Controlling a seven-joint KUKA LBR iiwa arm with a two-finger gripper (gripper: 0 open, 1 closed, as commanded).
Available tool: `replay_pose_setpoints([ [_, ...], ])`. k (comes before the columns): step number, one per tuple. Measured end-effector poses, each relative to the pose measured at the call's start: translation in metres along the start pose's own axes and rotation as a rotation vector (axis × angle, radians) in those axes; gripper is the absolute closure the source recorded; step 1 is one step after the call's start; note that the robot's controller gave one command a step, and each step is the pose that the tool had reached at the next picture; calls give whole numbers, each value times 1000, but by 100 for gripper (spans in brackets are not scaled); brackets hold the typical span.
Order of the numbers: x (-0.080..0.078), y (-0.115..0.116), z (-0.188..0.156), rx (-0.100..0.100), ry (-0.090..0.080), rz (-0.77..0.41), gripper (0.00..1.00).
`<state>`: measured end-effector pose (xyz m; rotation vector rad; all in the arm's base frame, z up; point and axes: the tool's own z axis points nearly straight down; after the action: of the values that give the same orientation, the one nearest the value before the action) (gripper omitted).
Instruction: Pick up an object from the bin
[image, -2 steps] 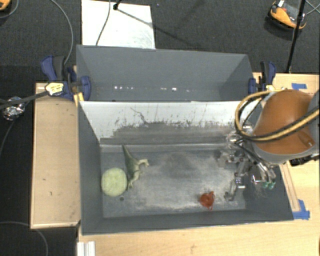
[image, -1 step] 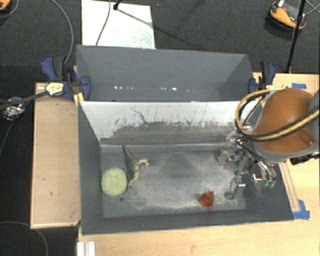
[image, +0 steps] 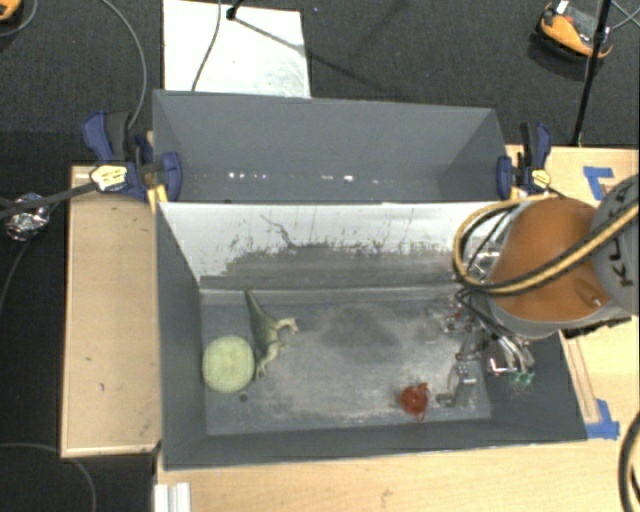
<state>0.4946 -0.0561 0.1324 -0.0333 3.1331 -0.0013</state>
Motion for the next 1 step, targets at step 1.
replay_pose_setpoints([
  [1,-2,20,53,-1,2,-13,0],
])
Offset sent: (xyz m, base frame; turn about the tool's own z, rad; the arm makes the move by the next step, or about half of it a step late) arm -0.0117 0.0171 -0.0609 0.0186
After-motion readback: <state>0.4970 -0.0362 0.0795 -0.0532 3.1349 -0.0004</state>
